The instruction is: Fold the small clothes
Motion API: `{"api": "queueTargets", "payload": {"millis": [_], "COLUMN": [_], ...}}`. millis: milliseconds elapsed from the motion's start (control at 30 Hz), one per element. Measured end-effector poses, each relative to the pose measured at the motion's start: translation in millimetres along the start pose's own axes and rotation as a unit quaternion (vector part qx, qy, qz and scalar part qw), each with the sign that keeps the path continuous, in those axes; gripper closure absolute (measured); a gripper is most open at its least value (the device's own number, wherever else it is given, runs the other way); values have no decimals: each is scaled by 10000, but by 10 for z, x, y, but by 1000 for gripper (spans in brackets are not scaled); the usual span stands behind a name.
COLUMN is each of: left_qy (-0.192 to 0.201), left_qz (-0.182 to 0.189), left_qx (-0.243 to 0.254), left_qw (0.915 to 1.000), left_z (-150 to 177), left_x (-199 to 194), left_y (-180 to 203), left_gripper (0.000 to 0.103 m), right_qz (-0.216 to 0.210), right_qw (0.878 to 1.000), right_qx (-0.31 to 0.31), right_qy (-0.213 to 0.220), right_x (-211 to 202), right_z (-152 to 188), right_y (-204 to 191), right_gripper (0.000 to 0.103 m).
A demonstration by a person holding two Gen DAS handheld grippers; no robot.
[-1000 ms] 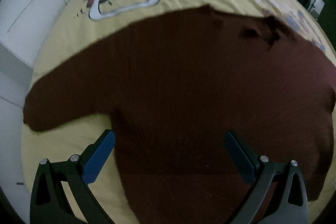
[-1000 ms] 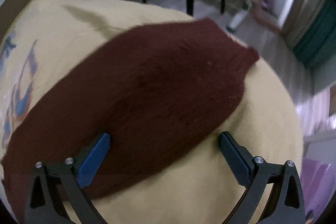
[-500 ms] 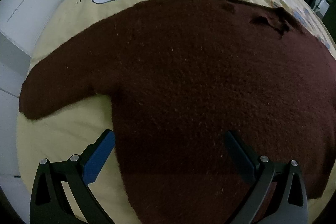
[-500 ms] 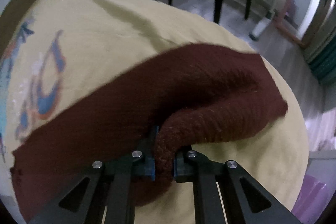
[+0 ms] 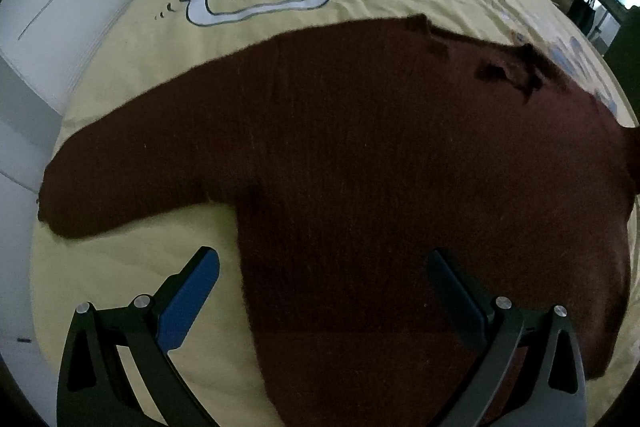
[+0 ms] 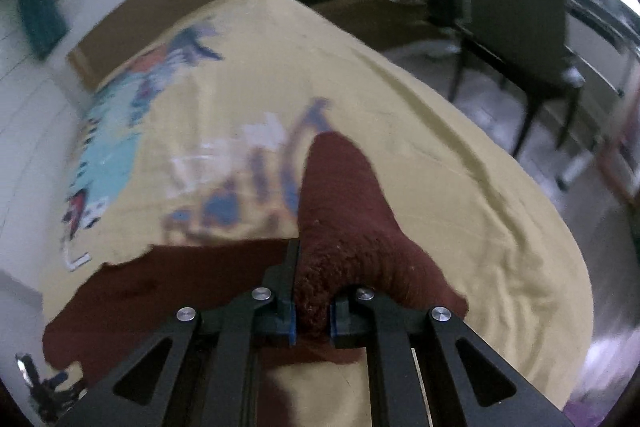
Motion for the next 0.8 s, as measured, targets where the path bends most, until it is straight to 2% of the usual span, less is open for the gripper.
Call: {"api": "queueTargets", "payload": {"millis": [200, 367, 400, 567, 700, 800], "left_qy": [116, 255, 278, 255, 185, 155], "left_qz": [-13, 13, 21, 14, 49, 20], "left_qx": [-38, -99, -113, -220, -298, -300], "left_qw": [9999, 9996, 9995, 9994, 9994, 9994], "left_z": [-123, -268, -283, -331, -302, -273], "left_x": [-1, -13, -14, 42, 93, 103], "left_y": [-96, -192, -203, -271, -311, -336], "left_gripper": [1, 1, 1, 1, 1, 1], "right_qz": [-618, -1182, -1216, -1325, -1257, -1115], "right_qw": [9967, 9894, 9886, 9804, 9707, 9656], "right_qx": [-521, -795, -833, -1085, -1257, -1364], "right_qy": [-50, -271, -320, -975, -1617, -1911], "right_x": [81, 246, 298, 695, 975, 1139], "right_z": [-73, 134, 188, 873, 1562, 1960], "right_y": [-1087, -2003, -2082, -2557, -2591, -2568], "right_gripper": [93, 93, 93, 93, 93, 93]}}
Point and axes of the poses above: each gripper's, at about its wrist camera, not at the fingertips, and x roughly the way its jaws point, y to its right, z to its underside, the point moved 10 cm from there along x, roughly the way its jaws point, and after that the axes turned 6 degrees about y, right-handed, at the moved point
